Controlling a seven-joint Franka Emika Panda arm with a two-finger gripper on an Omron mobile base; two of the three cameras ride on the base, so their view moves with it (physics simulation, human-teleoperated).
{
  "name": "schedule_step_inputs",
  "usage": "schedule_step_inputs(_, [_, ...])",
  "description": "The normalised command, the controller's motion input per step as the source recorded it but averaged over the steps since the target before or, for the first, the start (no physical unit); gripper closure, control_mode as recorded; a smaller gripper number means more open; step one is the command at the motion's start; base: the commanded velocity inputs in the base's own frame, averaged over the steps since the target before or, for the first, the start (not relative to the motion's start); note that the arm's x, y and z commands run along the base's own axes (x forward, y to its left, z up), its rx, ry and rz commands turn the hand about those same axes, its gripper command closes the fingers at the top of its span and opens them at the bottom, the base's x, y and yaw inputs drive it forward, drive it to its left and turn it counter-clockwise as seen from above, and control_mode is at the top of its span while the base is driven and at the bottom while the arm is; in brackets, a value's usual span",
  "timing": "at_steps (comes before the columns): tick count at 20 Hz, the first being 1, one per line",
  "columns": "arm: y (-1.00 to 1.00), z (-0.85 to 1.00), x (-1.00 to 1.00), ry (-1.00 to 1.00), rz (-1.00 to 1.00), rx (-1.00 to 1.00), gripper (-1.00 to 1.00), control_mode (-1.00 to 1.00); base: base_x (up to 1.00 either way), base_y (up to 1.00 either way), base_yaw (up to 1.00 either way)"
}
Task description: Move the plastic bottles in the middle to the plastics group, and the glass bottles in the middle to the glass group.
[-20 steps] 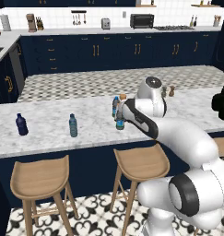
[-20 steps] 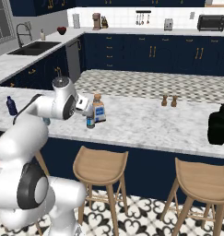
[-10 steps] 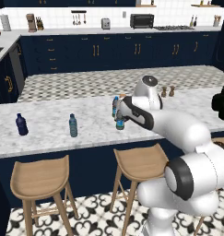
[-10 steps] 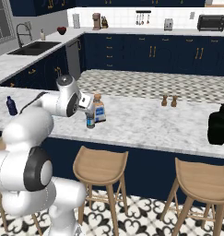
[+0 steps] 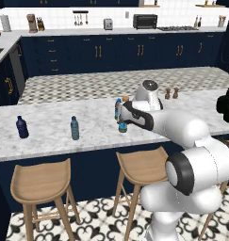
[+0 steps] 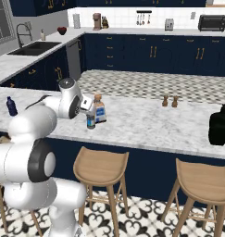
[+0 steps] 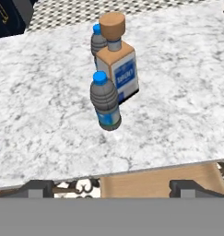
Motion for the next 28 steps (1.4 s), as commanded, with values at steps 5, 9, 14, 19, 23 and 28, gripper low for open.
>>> schedule_step_inputs(5, [0.0, -0.01, 0.21, 0.01, 0.0, -0.03, -1.0, -1.0, 0.0, 0.0, 0.0])
schedule_step_inputs(9, [0.04, 0.0, 0.2, 0.0, 0.0, -0.03, -1.0, -1.0, 0.0, 0.0, 0.0])
schedule_step_inputs(14, [0.05, -0.07, 0.13, 0.02, 0.0, -0.01, -1.0, -1.0, 0.0, 0.0, 0.0])
schedule_step_inputs(19, [0.0, -0.17, 0.16, 0.0, 0.01, 0.0, -1.0, -1.0, 0.0, 0.0, 0.0])
schedule_step_inputs(23, [0.0, -0.15, 0.16, 0.01, 0.01, 0.0, -1.0, -1.0, 0.0, 0.0, 0.0])
schedule_step_inputs(28, [0.0, -0.06, 0.14, 0.01, 0.02, 0.0, -1.0, -1.0, 0.0, 0.0, 0.0])
